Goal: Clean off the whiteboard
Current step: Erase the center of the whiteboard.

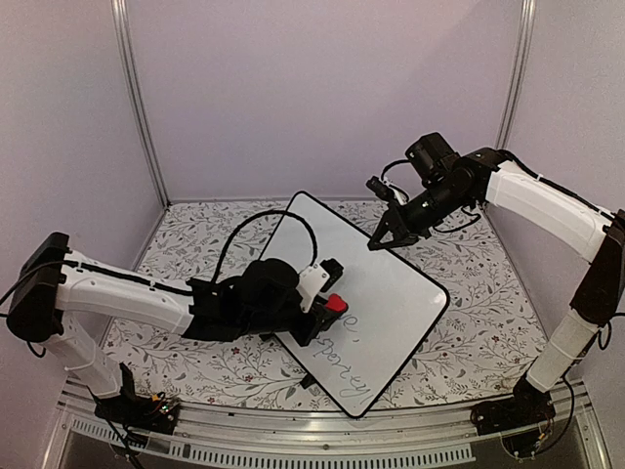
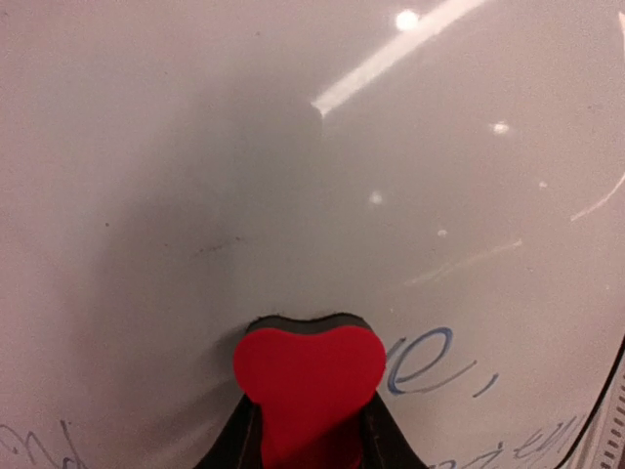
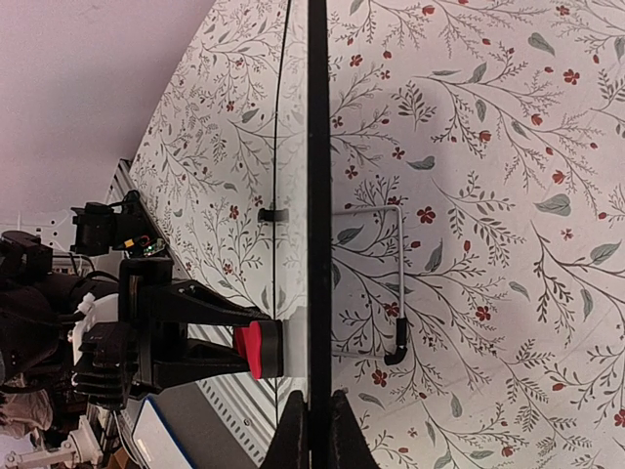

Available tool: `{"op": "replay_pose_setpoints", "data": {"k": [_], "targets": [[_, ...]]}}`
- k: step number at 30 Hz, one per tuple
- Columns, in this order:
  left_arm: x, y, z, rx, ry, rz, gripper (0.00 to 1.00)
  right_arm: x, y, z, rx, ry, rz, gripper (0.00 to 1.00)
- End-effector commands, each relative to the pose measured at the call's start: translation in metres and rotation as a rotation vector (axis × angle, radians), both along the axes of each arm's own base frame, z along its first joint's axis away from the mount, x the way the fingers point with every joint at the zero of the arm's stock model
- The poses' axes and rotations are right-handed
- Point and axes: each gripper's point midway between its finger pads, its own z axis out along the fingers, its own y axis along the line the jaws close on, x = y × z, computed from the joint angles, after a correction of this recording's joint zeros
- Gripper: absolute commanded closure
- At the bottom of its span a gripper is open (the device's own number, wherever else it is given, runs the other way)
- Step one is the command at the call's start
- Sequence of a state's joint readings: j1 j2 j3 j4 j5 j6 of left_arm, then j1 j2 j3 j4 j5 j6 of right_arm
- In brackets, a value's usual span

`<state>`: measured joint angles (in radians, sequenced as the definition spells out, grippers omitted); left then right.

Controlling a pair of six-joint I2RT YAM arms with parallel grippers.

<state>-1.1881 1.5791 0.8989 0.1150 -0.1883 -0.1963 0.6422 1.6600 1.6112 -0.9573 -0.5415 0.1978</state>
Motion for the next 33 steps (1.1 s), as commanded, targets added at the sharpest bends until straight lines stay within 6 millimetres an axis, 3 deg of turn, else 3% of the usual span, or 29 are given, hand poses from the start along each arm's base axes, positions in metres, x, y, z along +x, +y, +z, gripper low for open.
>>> {"op": "replay_pose_setpoints", "data": {"k": [1, 12, 17, 23, 33], "targets": [[-0.022, 0.033, -0.063, 0.195, 0.121, -0.003, 1.00, -0.008, 0.014, 0.003, 0.027, -0.015, 0.065, 1.00], [-0.039, 0.053, -0.092, 0.252, 0.189, 0.008, 1.00, -0.009, 0.014, 0.002, 0.027, -0.013, 0.066, 1.00], [-0.043, 0.057, -0.095, 0.258, 0.196, 0.009, 1.00, -0.009, 0.014, 0.002, 0.026, -0.012, 0.066, 1.00], [-0.037, 0.050, -0.078, 0.232, 0.153, 0.007, 1.00, -0.009, 0.014, 0.001, 0.025, -0.011, 0.066, 1.00], [-0.015, 0.025, -0.030, 0.175, 0.031, 0.016, 1.00, -0.007, 0.016, 0.001, 0.025, -0.006, 0.067, 1.00]]}}
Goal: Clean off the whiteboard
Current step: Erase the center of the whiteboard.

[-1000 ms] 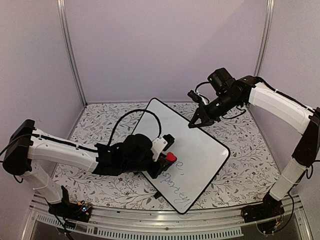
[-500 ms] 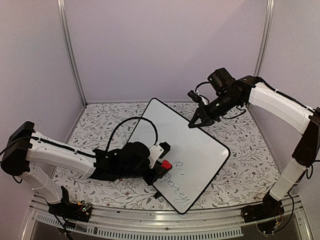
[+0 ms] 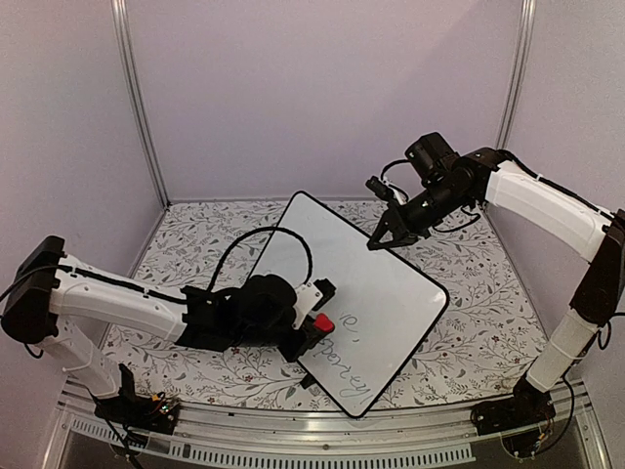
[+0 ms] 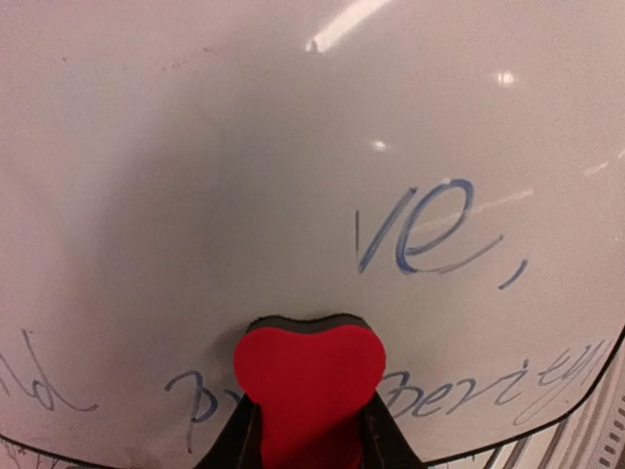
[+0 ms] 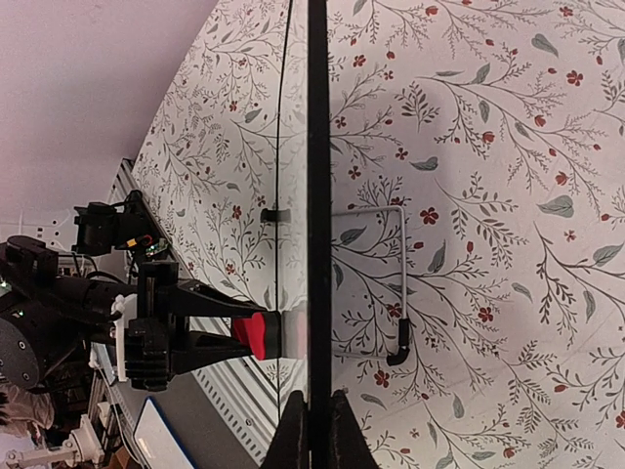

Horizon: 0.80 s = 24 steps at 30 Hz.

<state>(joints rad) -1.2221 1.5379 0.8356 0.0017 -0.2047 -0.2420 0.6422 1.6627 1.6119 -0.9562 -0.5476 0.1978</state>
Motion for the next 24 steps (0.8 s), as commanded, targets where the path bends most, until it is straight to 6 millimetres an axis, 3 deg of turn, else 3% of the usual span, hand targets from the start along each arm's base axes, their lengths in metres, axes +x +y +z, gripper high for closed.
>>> {"op": "replay_pose_setpoints", "data": {"k": [1, 11, 17, 24], "targets": [[0.010, -0.002, 0.004, 0.069, -0.052, 0.008, 1.00, -0.006, 0.016, 0.000, 0.021, -0.010, 0.065, 1.00], [0.034, -0.025, 0.032, 0.015, -0.096, 0.014, 1.00, -0.007, 0.015, 0.000, 0.021, -0.009, 0.064, 1.00], [0.031, -0.032, 0.012, 0.042, -0.053, -0.005, 1.00, -0.008, 0.015, 0.000, 0.022, -0.012, 0.065, 1.00], [0.021, -0.017, -0.009, 0.048, 0.002, 0.012, 1.00, -0.008, 0.015, -0.001, 0.019, -0.008, 0.065, 1.00]]}}
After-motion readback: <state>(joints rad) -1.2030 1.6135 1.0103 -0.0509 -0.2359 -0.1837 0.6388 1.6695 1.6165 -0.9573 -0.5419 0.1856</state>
